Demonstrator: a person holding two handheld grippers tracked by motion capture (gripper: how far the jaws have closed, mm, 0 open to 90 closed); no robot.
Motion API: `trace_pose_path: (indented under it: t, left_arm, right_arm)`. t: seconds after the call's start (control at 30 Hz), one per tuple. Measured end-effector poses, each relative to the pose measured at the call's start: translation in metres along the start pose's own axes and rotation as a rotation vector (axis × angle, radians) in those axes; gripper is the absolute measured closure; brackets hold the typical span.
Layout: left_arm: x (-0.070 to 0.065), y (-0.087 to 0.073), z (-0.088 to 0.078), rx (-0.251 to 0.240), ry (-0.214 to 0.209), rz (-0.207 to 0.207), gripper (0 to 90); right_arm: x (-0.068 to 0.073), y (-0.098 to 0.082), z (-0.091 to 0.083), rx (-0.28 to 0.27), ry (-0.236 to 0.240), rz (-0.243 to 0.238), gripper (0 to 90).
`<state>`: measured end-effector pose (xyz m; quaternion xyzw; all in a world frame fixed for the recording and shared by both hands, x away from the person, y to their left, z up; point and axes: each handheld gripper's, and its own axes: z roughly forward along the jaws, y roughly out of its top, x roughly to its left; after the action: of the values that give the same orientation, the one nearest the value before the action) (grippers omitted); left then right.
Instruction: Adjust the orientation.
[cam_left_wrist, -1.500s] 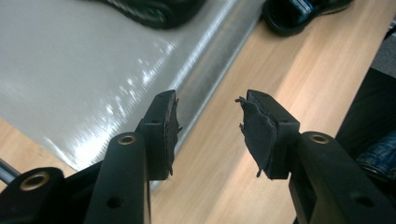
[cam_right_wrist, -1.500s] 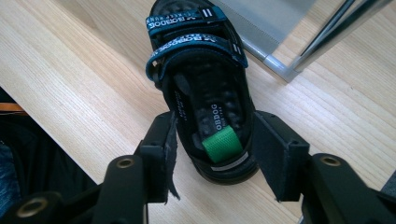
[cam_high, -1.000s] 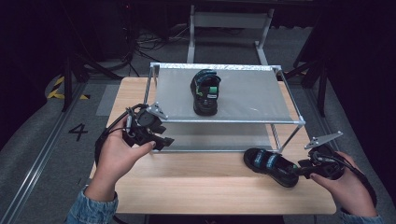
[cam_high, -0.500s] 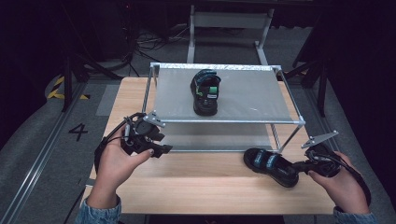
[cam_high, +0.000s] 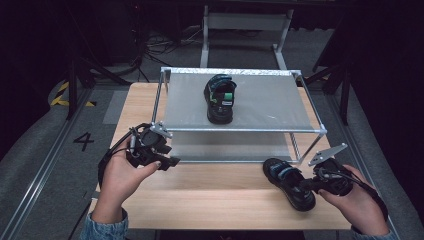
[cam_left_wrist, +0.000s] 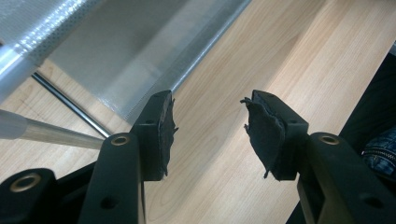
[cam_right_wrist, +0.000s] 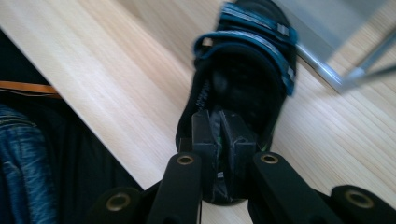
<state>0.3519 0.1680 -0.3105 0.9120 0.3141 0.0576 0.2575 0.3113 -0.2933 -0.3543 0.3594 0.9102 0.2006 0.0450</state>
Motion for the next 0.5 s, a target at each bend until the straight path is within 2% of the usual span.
trace_pose_path:
  t: [0.07,0.17,0.3,0.5]
  left_arm:
    - [0.0,0.0,0.001,0.003,-0.003,0.001,51.1]
    - [0.002,-0.001,0.001,-0.002,-0.006,-0.005,51.0]
    - [0.003,-0.001,0.003,0.0,-0.008,-0.012,51.1]
    - [0.002,0.0,0.004,0.003,-0.02,-0.01,50.8]
  right_arm:
    - [0.002,0.002,0.001,-0.002,0.004,-0.009,85.5]
    - [0.011,0.008,0.005,-0.017,0.042,-0.04,85.5]
    - [0.019,0.014,0.014,-0.007,0.081,-0.068,85.2]
    - [0.022,0.015,0.022,0.031,0.099,-0.065,84.2]
